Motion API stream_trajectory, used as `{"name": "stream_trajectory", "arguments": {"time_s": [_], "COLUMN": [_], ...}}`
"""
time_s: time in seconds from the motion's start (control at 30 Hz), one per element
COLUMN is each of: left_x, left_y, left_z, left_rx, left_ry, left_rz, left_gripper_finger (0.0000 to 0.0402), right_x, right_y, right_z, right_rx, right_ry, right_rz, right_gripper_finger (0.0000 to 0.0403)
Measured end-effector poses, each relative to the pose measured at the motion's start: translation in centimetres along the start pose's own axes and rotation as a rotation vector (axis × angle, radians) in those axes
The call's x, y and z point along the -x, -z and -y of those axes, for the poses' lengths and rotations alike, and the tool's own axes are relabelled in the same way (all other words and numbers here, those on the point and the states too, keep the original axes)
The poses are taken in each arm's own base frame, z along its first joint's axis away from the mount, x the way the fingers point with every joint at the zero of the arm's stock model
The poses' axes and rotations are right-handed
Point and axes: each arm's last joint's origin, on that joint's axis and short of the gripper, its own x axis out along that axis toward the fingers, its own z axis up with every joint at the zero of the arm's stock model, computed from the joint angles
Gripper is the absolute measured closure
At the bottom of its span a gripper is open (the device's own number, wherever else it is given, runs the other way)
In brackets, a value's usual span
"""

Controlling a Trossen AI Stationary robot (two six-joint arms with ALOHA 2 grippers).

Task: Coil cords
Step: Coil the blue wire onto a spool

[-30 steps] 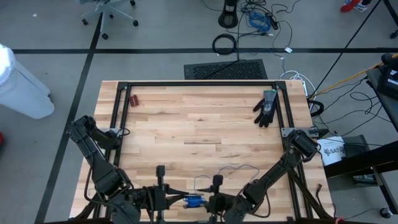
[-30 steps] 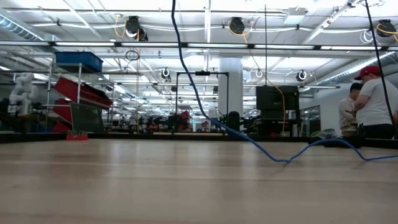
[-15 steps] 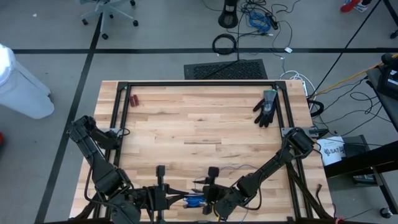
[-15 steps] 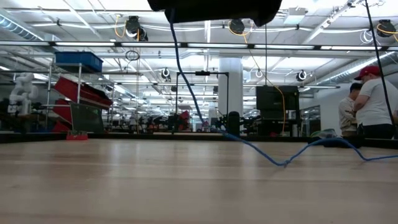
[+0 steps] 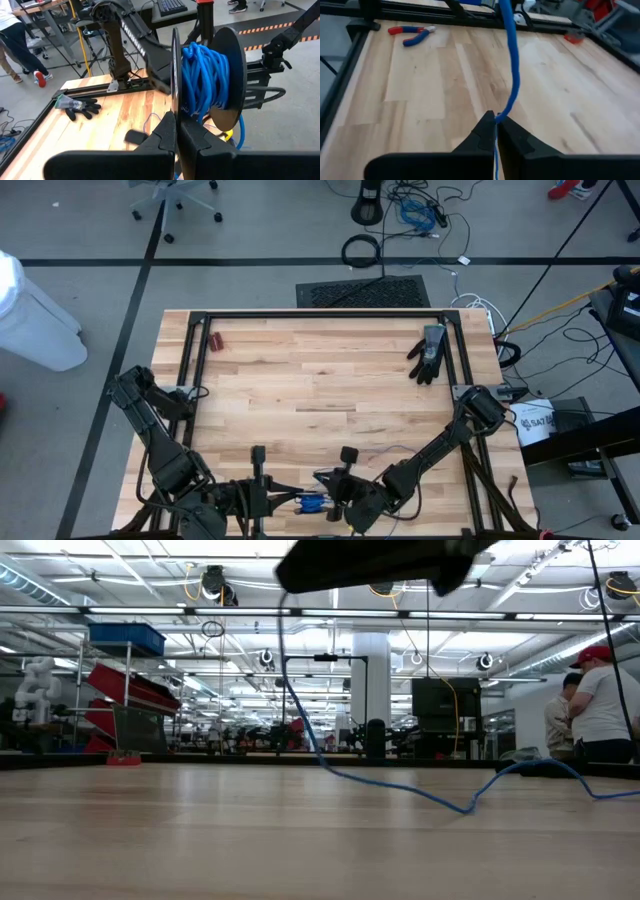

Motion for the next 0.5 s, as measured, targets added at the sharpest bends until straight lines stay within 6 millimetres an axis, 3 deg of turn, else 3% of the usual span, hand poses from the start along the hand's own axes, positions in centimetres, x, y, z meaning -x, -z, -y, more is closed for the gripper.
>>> {"name": "stream_trajectory", "arguments": {"time_s": [0.33,0.5], "left_x": [0.1,0.1], "left_y": [0.4,0.5], "left_z": [0.0,0.0], "left_rx": [-0.032,-0.041], "left_ry": [-0.002,-0.001], "left_rz": [-0.031,-0.038], "left_gripper_finger": [0.0395,0.0395], "right_x": [5.2,7.7], "right_y": [2.0,1.4], "right_z": [-2.9,-3.5], "right_rx": [-0.195,-0.275], "right_ry": [0.017,-0.001], "right_rz": [0.066,0.116], "right_gripper_finger": [0.0402,0.0402]}}
